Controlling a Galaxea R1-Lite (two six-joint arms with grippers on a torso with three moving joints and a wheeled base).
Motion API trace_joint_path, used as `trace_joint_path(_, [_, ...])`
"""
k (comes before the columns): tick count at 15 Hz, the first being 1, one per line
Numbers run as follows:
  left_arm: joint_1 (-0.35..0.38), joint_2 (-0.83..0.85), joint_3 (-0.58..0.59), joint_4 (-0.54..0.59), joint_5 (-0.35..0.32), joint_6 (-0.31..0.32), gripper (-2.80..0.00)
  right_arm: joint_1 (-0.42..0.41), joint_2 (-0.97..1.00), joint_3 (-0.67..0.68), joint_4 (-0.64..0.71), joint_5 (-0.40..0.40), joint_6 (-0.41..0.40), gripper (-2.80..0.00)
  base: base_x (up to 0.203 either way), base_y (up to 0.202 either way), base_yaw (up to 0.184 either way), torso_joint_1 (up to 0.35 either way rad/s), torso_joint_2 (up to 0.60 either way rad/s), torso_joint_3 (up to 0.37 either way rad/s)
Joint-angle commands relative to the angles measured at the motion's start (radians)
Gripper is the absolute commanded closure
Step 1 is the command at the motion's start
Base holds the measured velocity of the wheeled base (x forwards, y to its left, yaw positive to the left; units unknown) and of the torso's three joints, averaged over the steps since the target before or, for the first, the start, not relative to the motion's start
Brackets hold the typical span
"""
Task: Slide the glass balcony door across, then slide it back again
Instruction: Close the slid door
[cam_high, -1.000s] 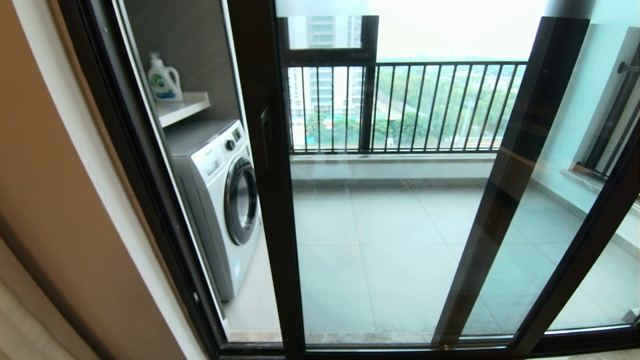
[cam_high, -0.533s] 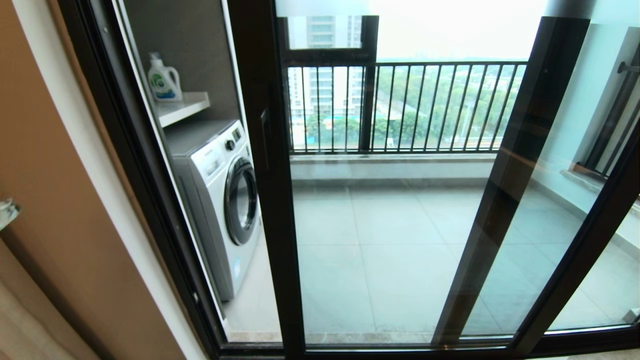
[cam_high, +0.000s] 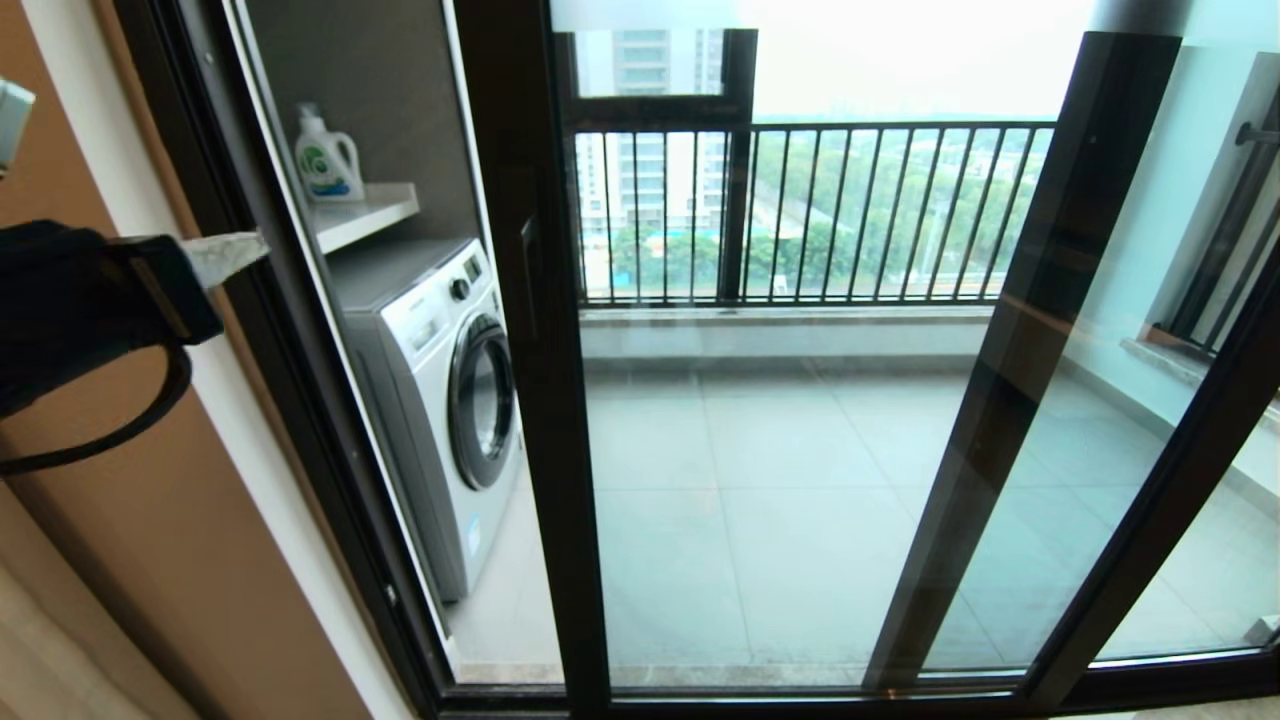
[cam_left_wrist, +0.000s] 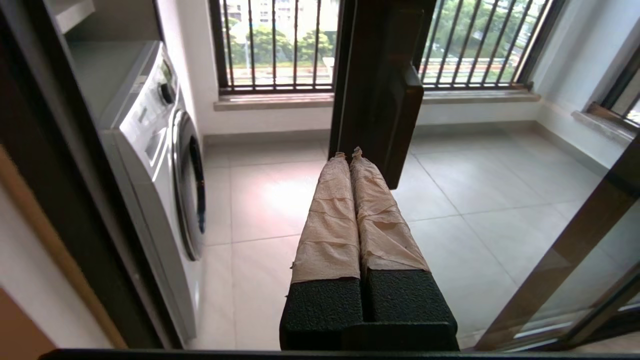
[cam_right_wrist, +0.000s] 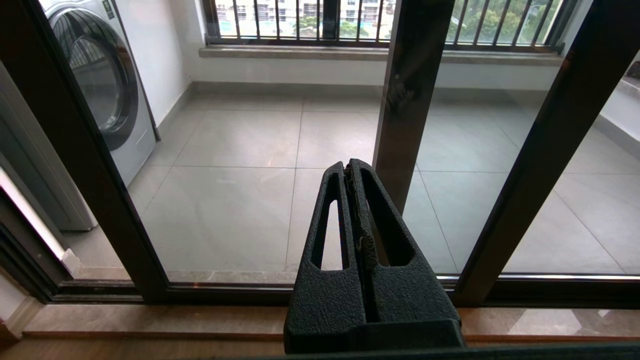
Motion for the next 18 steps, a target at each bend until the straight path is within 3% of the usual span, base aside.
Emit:
trace_joint_path(1, [-0.040, 0.138, -0.078, -0.005, 0.001, -0.016, 0.00, 0.000, 0.002, 0.012, 0.000, 0.001, -0.001, 0.00, 0.000, 0.000, 0.000, 0.000, 0.00, 0.000])
trace_joint_path(6, [-0.123, 0.259, -0.154, -0.006, 0.006, -0.020, 0.00, 0.000, 0.002, 0.012, 0.000, 0.001, -0.001, 0.00, 0.000, 0.000, 0.000, 0.000, 0.00, 0.000])
trace_joint_path(11, [-0.232, 0.375, -0.263, -0.006, 0.095, -0.018, 0.00, 0.000, 0.002, 0.012, 0.000, 0.001, -0.001, 0.00, 0.000, 0.000, 0.000, 0.000, 0.00, 0.000])
trace_joint_path(18, [-0.282, 0.447, -0.354, -0.006, 0.113, -0.019, 0.00, 0.000, 0.002, 0.012, 0.000, 0.001, -0.001, 0.00, 0.000, 0.000, 0.000, 0.000, 0.00, 0.000])
